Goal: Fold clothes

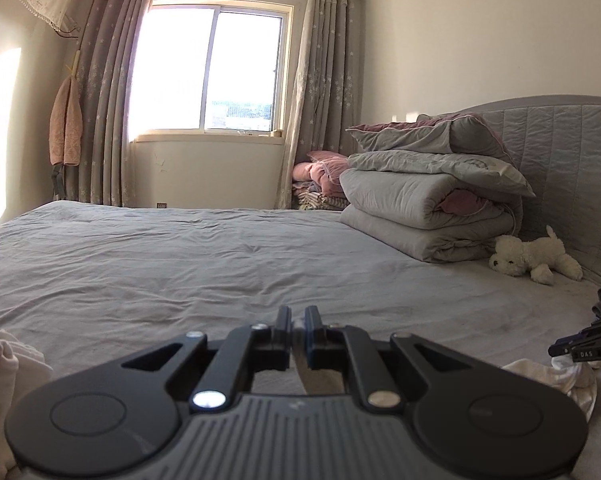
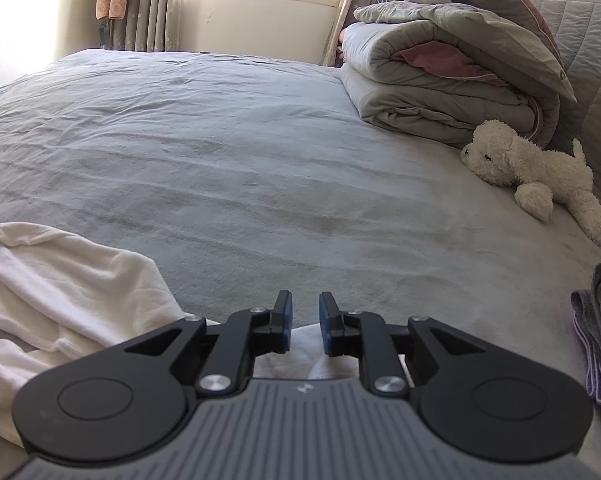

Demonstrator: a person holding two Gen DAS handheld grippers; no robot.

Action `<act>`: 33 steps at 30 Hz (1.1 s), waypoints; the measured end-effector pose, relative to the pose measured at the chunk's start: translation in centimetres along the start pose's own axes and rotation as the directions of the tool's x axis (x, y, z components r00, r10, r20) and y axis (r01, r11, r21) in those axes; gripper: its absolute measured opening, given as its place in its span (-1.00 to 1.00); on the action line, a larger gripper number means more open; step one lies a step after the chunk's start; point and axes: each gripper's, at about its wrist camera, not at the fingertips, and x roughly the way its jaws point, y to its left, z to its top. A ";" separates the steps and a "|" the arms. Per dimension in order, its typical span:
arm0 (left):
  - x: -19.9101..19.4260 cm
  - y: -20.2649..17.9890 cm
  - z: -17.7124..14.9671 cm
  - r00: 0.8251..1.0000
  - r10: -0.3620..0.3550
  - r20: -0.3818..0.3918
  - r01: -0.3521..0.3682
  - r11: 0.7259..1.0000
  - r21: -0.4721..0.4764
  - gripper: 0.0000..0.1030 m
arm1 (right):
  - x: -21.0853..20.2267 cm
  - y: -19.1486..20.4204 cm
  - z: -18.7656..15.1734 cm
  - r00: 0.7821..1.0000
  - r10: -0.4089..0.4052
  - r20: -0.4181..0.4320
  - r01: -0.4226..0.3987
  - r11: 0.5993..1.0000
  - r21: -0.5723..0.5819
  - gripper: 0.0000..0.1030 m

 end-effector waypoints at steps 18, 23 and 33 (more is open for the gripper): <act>1.0 6.0 0.6 0.975 0.219 -0.049 -0.224 0.939 -0.261 -0.87 | -2.2 -4.8 1.1 0.999 -0.024 0.033 0.019 0.988 0.153 -0.24; 1.8 5.6 0.2 0.970 0.227 -0.084 -0.240 0.946 -0.219 -0.87 | -2.2 -6.5 0.9 1.000 -0.004 -0.022 0.008 0.985 0.174 -0.17; 4.0 6.4 -0.5 0.963 0.235 -0.132 -0.257 0.947 -0.191 -0.88 | -0.8 -7.1 0.9 0.998 -0.006 -0.060 0.019 0.975 0.221 -0.99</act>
